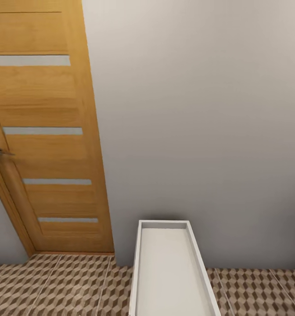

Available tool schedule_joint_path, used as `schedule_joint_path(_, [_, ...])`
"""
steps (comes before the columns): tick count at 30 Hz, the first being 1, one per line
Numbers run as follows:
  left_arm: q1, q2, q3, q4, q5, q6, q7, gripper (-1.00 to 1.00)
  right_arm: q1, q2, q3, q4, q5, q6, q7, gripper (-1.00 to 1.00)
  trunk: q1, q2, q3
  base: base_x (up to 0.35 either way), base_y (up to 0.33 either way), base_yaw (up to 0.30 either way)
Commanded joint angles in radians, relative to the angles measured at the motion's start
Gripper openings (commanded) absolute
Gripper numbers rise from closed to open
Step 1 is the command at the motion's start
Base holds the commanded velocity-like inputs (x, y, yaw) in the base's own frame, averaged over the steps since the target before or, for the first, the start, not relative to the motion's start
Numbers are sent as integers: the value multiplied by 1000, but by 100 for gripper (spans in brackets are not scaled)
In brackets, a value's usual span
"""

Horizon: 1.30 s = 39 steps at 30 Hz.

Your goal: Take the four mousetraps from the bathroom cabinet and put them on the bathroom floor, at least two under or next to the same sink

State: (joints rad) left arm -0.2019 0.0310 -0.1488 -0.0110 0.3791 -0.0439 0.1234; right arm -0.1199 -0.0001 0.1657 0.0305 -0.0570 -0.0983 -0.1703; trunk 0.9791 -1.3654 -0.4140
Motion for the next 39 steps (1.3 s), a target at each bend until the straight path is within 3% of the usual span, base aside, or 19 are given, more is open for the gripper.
schedule_joint_path(1, [-1,0,-9,0,8,-2,2,100,-1,0,8,3,-6,-6,-2,100,0,-1,-1,0,0,292])
schedule_joint_path(8, [-6,-18,1,9,16,-3,0,100,2,16,14,3,4,-8,-3,100,0,-1,-1,0,0,125])
schedule_joint_path(29, [-1,-20,1,8,17,-2,-2,100,2,16,14,3,3,-2,-1,100,0,-1,-1,0,0,7])
schedule_joint_path(39, [-1,-20,0,8,17,-2,-2,100,2,19,14,3,3,-1,-1,100,0,-1,-1,0,0,235])
